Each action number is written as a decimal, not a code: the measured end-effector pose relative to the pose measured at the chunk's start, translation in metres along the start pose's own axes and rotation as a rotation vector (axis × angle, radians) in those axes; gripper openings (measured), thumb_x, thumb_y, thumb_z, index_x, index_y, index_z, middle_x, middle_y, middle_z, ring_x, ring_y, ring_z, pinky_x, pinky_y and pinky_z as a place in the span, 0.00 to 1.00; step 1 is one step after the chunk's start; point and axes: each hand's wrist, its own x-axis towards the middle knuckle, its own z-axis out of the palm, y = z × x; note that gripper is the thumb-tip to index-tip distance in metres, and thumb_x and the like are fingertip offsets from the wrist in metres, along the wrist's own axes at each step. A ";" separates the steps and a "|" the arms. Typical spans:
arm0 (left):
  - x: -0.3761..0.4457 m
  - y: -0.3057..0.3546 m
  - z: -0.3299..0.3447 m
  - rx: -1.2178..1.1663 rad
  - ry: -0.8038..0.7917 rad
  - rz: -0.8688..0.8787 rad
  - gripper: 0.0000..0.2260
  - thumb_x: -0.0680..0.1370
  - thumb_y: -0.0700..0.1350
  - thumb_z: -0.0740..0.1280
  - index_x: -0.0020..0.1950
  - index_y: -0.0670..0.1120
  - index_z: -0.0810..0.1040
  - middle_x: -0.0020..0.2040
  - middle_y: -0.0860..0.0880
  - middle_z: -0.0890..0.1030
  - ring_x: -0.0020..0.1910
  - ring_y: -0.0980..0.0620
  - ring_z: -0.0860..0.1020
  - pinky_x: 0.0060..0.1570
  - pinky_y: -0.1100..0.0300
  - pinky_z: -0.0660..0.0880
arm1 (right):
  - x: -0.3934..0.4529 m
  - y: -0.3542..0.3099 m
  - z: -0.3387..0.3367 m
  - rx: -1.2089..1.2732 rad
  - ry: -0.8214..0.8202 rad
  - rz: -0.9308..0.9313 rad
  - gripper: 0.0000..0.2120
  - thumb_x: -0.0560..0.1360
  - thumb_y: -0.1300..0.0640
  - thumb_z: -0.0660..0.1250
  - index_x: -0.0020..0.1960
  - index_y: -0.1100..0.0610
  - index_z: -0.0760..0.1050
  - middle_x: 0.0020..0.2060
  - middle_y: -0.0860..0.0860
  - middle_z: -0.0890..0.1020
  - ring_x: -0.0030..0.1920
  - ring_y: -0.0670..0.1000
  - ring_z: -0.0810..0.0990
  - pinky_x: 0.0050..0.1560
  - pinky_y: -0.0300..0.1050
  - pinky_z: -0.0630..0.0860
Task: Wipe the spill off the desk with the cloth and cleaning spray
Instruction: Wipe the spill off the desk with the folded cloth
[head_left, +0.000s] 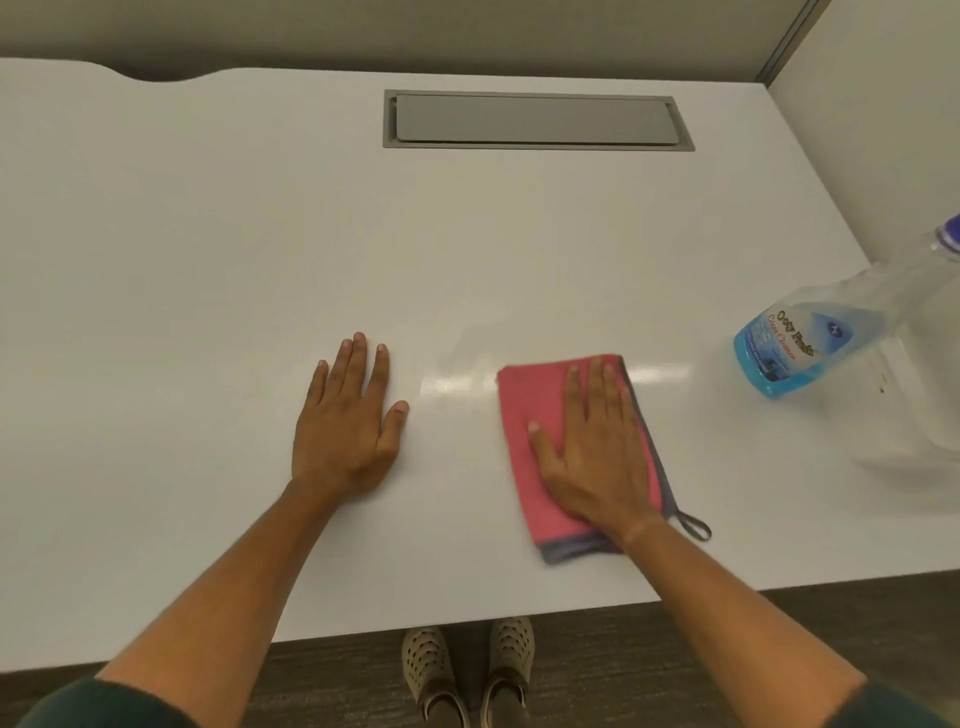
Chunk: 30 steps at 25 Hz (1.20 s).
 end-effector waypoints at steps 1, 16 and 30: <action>0.000 0.000 0.000 0.007 -0.002 -0.001 0.31 0.79 0.59 0.44 0.80 0.47 0.46 0.80 0.45 0.46 0.79 0.50 0.44 0.77 0.50 0.44 | 0.018 -0.008 0.000 0.019 0.013 0.057 0.40 0.77 0.36 0.46 0.79 0.60 0.42 0.79 0.61 0.45 0.79 0.57 0.40 0.78 0.55 0.42; 0.000 0.000 -0.004 -0.028 -0.004 0.001 0.31 0.79 0.58 0.45 0.80 0.47 0.47 0.80 0.45 0.47 0.79 0.50 0.44 0.77 0.50 0.44 | -0.023 -0.019 0.001 0.051 -0.025 -0.155 0.36 0.79 0.38 0.43 0.79 0.56 0.36 0.78 0.56 0.38 0.78 0.53 0.33 0.78 0.54 0.38; 0.001 0.000 -0.003 -0.021 -0.009 0.005 0.31 0.79 0.59 0.44 0.80 0.47 0.46 0.80 0.45 0.47 0.79 0.49 0.44 0.77 0.50 0.44 | 0.036 -0.088 0.013 -0.030 -0.042 -0.414 0.34 0.79 0.44 0.48 0.80 0.58 0.45 0.79 0.56 0.47 0.79 0.55 0.43 0.78 0.56 0.44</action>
